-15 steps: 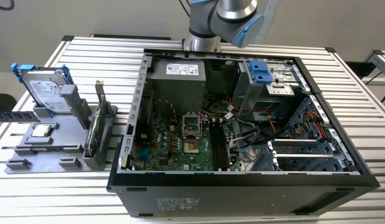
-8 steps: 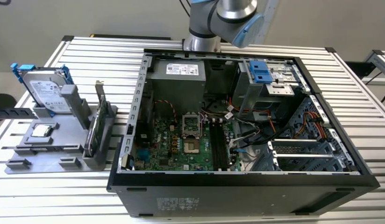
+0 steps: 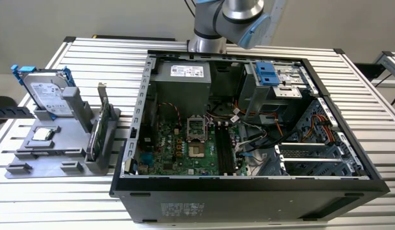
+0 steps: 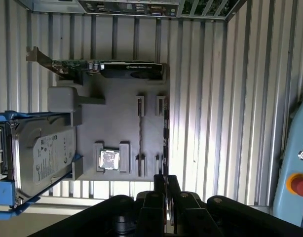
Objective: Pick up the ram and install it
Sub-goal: 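Pick up the ram and move it above insertion slot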
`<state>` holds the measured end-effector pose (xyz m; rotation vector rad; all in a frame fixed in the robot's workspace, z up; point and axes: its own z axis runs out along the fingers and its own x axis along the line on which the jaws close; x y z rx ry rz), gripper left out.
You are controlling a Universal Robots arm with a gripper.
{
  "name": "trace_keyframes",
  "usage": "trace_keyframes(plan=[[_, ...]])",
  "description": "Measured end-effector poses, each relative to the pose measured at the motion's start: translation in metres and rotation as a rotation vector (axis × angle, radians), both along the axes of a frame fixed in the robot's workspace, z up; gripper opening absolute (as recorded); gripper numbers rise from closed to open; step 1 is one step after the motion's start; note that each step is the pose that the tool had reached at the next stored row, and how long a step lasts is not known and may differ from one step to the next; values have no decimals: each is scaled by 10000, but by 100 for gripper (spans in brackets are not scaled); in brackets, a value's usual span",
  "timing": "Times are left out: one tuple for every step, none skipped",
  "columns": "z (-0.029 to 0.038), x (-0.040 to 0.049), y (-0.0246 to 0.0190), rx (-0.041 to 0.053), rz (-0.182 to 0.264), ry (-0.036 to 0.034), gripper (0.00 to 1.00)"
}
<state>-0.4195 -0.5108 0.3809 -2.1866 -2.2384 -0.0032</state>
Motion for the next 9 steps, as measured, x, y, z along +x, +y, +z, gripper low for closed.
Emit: trace_keyframes(plan=[[13,0,0,0,-3,0,0],[27,0,0,0,-5,0,0],[41,0,0,0,-6,0,0],[55,0,0,0,-8,0,0],[69,0,0,0,-9,0,0],[84,0,0,-1,-11,1,0],[98,0,0,0,-12,0,0],[115,0,0,-1,-13,0,0],[131,0,0,0,-15,0,0]])
